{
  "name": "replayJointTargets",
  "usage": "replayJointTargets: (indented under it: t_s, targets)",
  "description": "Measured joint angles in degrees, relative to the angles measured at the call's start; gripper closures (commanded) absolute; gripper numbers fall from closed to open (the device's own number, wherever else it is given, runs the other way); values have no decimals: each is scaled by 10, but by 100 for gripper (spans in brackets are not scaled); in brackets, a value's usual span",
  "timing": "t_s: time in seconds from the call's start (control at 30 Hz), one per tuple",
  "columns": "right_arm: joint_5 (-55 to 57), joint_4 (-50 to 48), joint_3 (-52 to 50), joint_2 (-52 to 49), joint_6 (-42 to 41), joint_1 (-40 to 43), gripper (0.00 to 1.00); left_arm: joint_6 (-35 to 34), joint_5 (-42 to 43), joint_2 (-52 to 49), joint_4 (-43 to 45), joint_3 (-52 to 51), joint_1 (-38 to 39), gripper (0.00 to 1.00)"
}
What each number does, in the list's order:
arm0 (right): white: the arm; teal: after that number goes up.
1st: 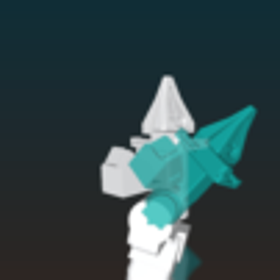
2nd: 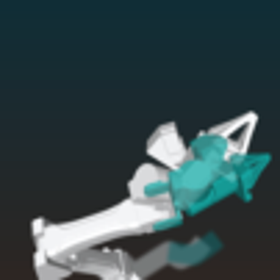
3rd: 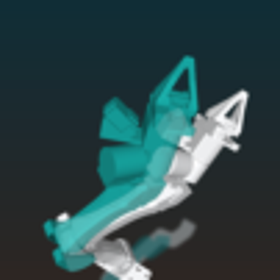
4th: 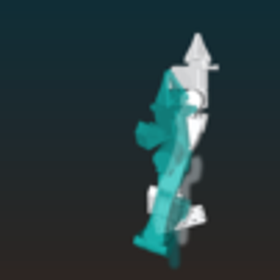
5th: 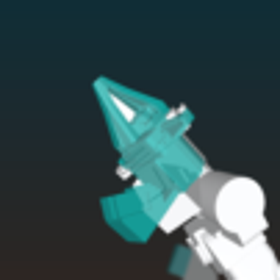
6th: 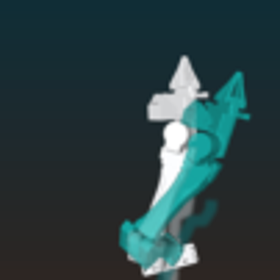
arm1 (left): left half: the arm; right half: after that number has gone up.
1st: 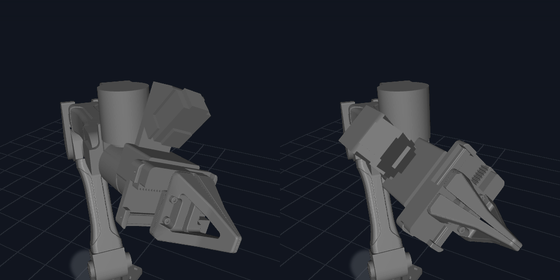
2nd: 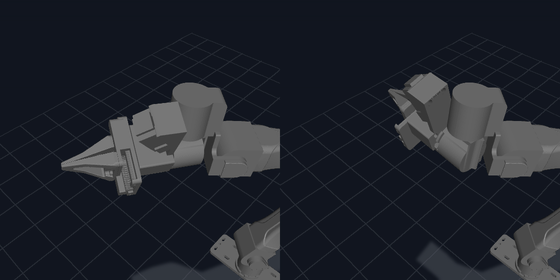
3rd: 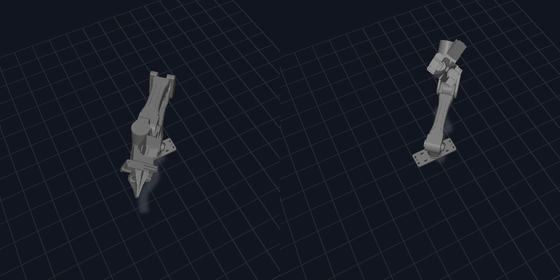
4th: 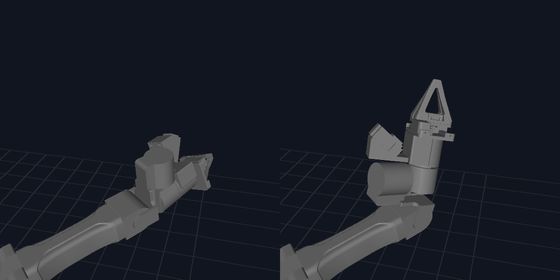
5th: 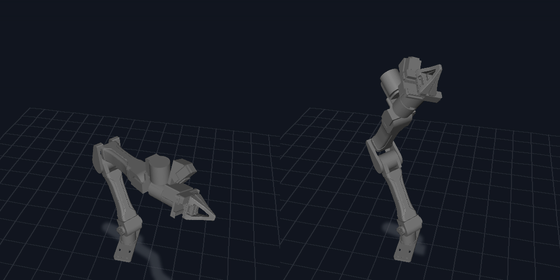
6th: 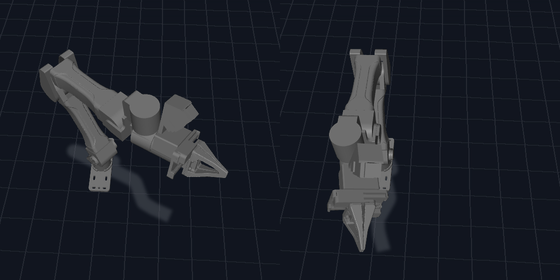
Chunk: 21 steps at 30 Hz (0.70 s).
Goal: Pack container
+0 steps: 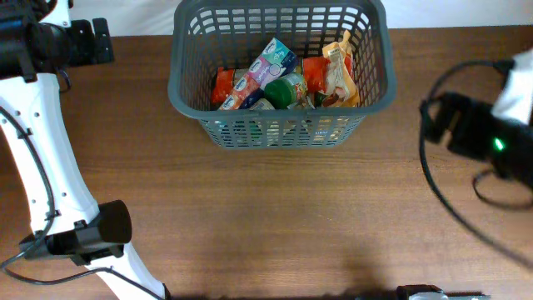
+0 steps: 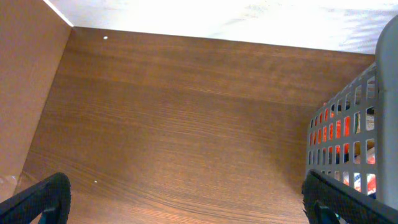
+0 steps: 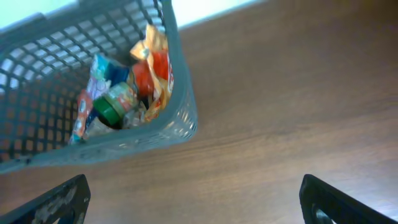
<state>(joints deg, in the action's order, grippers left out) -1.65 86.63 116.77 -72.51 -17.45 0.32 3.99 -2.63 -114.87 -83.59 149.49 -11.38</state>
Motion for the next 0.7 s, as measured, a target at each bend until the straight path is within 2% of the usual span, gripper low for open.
replayJointTargets:
  t_s: [0.07,0.17,0.23,0.33,0.43,0.7]
  targets:
    - [22,-52,-12,41,8,0,1,0,0,0,0,0,0,1]
    - [52,-229,-78,117,15,0,1,0,0,0,0,0,0,1]
    - [64,-349,-153,176,17,0,1,0,0,0,0,0,0,1]
    - [73,-479,-292,273,17,0,1,0,-1,0,0,0,0,1]
    - [79,-523,-441,370,16,0,1,0,-3,0,0,0,0,1]
    - [78,-524,-767,545,16,5,1,-2,-5,0,0,0,0,1]
